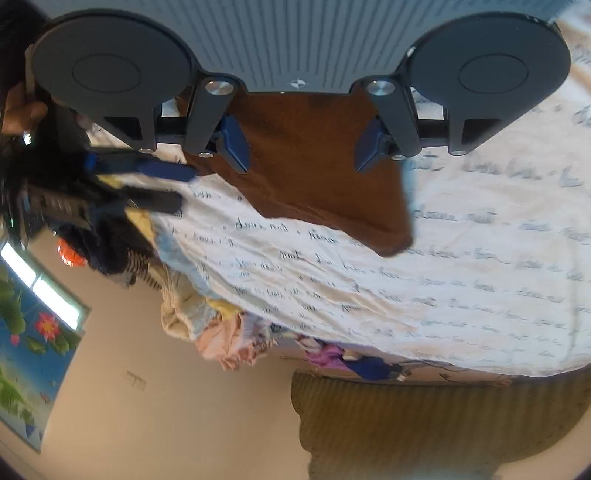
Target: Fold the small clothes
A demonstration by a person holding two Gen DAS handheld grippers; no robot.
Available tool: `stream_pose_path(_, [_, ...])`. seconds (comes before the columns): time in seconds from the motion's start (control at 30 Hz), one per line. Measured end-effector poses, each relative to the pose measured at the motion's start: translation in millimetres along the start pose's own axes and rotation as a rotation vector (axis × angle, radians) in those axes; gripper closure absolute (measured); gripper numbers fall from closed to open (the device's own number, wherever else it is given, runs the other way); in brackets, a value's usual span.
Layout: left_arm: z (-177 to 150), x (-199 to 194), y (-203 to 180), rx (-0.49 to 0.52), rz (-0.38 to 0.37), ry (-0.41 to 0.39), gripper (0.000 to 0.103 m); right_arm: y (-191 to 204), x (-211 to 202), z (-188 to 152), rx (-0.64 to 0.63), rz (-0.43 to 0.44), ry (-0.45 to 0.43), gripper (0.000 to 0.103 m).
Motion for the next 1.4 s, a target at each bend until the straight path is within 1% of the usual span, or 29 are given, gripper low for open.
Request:
stream_pose_path(0.1, [-9.0,43.6,-10.0,0.043,0.070,0.076,0.045,-2.9,42.3,17.7,0.039,0.000,0.042,0.036])
stream_pose_path(0.13, [-14.7,54.2,-10.4,0.062,0.098,0.096,0.045,-6.7,54.2,19.4,0.045,-0.019,0.053,0.036])
stream_pose_path(0.17, [-21.0,61.6,-8.9,0.079,0.118,0.105,0.043,-10.3,68.2,20.2,0.049,-0.065,0.065,0.038])
stream_pose_path(0.2, [-25.4,63.9,-8.3,0.098,0.125,0.088,0.042,-15.7,78.8,17.1,0.058,-0.123,0.085,0.040])
stream_pose_path(0.23, [-29.4,65.4,-6.7,0.116,0.130,0.073,0.040,-23.4,85.7,13.3,0.061,-0.157,0.088,0.043])
stream_pose_path(0.27, [-30.8,65.9,-6.4,0.130,0.134,0.071,0.040,-28.3,86.6,7.6,0.036,-0.148,0.048,0.050])
stream_pose_path(0.3, [-30.9,65.5,-6.4,0.137,0.136,0.073,0.040,-36.5,83.6,2.3,0.031,-0.143,0.027,0.062])
stream_pose_path(0.33, [-29.0,64.7,-6.0,0.135,0.133,0.081,0.040,-41.4,81.3,1.3,0.047,-0.144,0.018,0.066])
stream_pose_path(0.37, [-25.9,61.4,-5.9,0.128,0.122,0.088,0.042,-44.8,78.6,1.2,0.060,-0.132,0.019,0.067])
stream_pose_path(0.43, [-15.1,44.2,2.1,0.070,0.039,0.074,0.046,-45.4,70.4,7.8,0.103,-0.104,0.029,0.065])
stream_pose_path(0.47, [-9.4,33.8,10.6,0.025,-0.002,0.047,0.041,-42.8,62.0,11.2,0.131,-0.100,0.020,0.064])
stream_pose_path(0.5, [-4.4,25.5,20.6,-0.020,-0.017,0.022,0.037,-38.1,50.8,14.6,0.135,-0.096,-0.009,0.060])
stream_pose_path(0.53, [1.8,19.3,31.1,-0.073,-0.005,0.007,0.029,-33.1,36.9,15.6,0.116,-0.093,-0.038,0.056])
stream_pose_path(0.57, [5.8,19.1,44.2,-0.123,0.004,0.015,0.027,-31.4,25.3,14.6,0.110,-0.095,-0.048,0.043])
stream_pose_path(0.6, [8.9,23.0,59.8,-0.179,0.001,0.045,0.028,-33.4,14.8,11.5,0.121,-0.094,-0.040,0.034])
stream_pose_path(0.67, [8.4,35.5,84.7,-0.280,-0.016,0.116,0.036,-43.9,1.4,2.2,0.158,-0.073,0.014,0.034])
stream_pose_path(0.73, [4.2,45.6,99.0,-0.342,-0.056,0.157,0.042,-54.4,-8.3,-13.1,0.191,-0.073,0.046,0.034])
stream_pose_path(0.83, [1.1,57.4,97.8,-0.362,-0.133,0.177,0.041,-62.5,-10.0,-30.4,0.211,-0.135,0.077,0.034])
stream_pose_path(0.93, [4.6,70.5,89.5,-0.357,-0.186,0.208,0.040,-66.3,-1.2,-35.1,0.239,-0.086,0.086,0.034])
stream_pose_path(0.97, [6.1,73.0,87.3,-0.352,-0.180,0.211,0.043,-66.5,5.2,-35.5,0.239,-0.080,0.105,0.034])
stream_pose_path(1.0, [8.1,74.3,86.5,-0.348,-0.163,0.214,0.051,-66.9,11.9,-35.3,0.238,-0.083,0.124,0.034])
stream_pose_path(1.03, [10.0,75.6,86.7,-0.347,-0.149,0.220,0.078,-65.9,17.5,-34.3,0.239,-0.086,0.127,0.035])
stream_pose_path(1.07, [11.4,75.6,88.5,-0.358,-0.149,0.221,0.080,-64.4,18.9,-33.7,0.235,-0.076,0.116,0.043])
stream_pose_path(1.1, [12.1,74.2,89.9,-0.364,-0.146,0.216,0.082,-62.1,19.5,-33.2,0.229,-0.052,0.112,0.070])
stream_pose_path(1.13, [12.8,71.0,88.2,-0.350,-0.135,0.206,0.082,-59.1,20.5,-32.5,0.226,-0.036,0.115,0.071])
stream_pose_path(1.2, [13.6,59.5,85.3,-0.313,-0.117,0.173,0.083,-47.3,19.3,-34.0,0.179,-0.077,0.100,0.071])
stream_pose_path(1.23, [15.9,53.1,84.4,-0.295,-0.108,0.160,0.084,-39.8,18.3,-34.1,0.162,-0.083,0.097,0.071])
stream_pose_path(1.3, [23.0,39.2,86.6,-0.265,-0.095,0.123,0.084,-27.4,19.1,-31.5,0.149,-0.043,0.086,0.072])
stream_pose_path(1.4, [39.4,14.6,102.3,-0.231,-0.042,0.061,0.084,-9.0,34.5,-19.3,0.115,0.023,0.098,0.072])
Point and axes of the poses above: each gripper's, at about its wrist camera, not at the fingertips, and x roughly the way its jaws point, y to its left, z to its top, the point moved 1 cm from there along x, roughly the way its jaws point, and after that the axes turned 11 degrees about y, right-handed, at the moved point
